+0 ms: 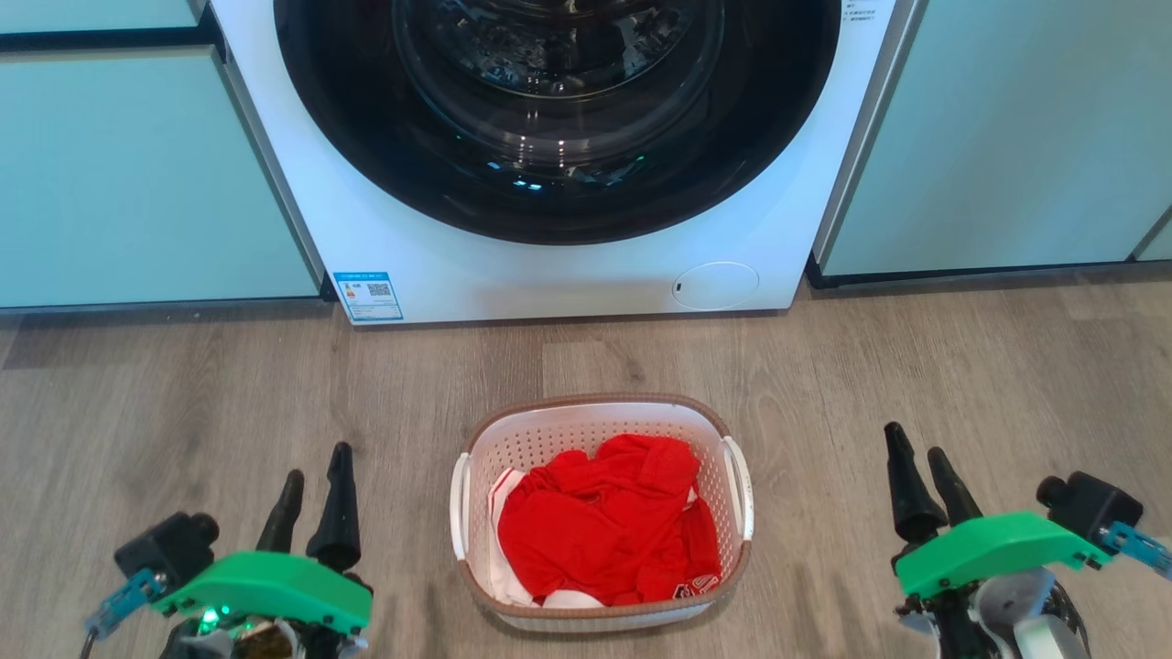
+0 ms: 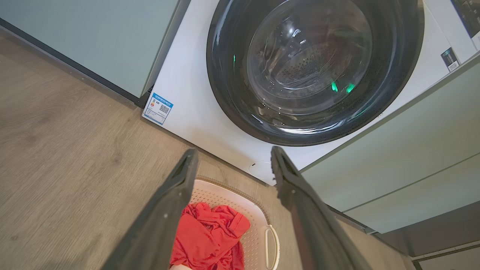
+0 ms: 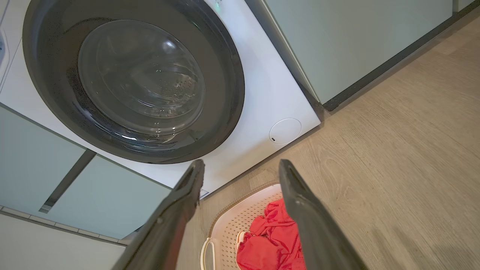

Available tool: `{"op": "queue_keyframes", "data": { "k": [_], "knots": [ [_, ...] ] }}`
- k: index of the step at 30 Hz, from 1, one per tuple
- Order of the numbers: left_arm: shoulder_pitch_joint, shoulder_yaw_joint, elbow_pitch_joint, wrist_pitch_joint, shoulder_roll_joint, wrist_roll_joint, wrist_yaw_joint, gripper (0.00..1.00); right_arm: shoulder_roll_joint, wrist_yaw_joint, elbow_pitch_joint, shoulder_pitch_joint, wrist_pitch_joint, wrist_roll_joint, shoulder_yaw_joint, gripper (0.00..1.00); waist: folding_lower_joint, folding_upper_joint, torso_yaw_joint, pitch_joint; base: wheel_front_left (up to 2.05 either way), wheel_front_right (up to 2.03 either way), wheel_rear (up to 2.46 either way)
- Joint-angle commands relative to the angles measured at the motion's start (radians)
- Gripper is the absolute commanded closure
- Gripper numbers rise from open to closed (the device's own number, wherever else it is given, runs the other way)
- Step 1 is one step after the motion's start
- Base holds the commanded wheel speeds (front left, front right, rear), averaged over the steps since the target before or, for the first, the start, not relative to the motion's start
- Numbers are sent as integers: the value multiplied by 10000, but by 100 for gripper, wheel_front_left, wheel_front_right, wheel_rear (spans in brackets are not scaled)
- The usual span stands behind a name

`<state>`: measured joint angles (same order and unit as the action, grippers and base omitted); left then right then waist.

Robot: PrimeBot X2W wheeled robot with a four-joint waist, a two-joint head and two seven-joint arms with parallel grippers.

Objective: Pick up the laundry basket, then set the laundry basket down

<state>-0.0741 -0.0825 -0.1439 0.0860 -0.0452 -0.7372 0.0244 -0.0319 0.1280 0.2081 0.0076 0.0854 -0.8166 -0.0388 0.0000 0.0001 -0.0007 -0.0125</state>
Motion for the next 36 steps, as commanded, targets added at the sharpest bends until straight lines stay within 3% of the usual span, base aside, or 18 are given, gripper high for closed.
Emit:
{"op": "queue_keyframes", "data": {
  "k": [1, 23, 36],
  "knots": [
    [268, 111, 439, 164, -155, 465, -93, 0, -112, 15, -398, -219, 190, 461, -241, 0, 0, -1, 3, -3, 0, 0, 0],
    [-35, -208, 718, 787, -317, 3019, -494, 0, -140, 20, -625, -153, 806, 2907, -712, 0, 0, -1, -39, -14, 0, 0, 0],
    [-232, -221, 930, 1204, -246, 4577, -515, 0, -158, 23, -761, -135, 1217, 4540, -1052, 0, 0, -1, -52, 2, 0, 0, 0]
  ]
}}
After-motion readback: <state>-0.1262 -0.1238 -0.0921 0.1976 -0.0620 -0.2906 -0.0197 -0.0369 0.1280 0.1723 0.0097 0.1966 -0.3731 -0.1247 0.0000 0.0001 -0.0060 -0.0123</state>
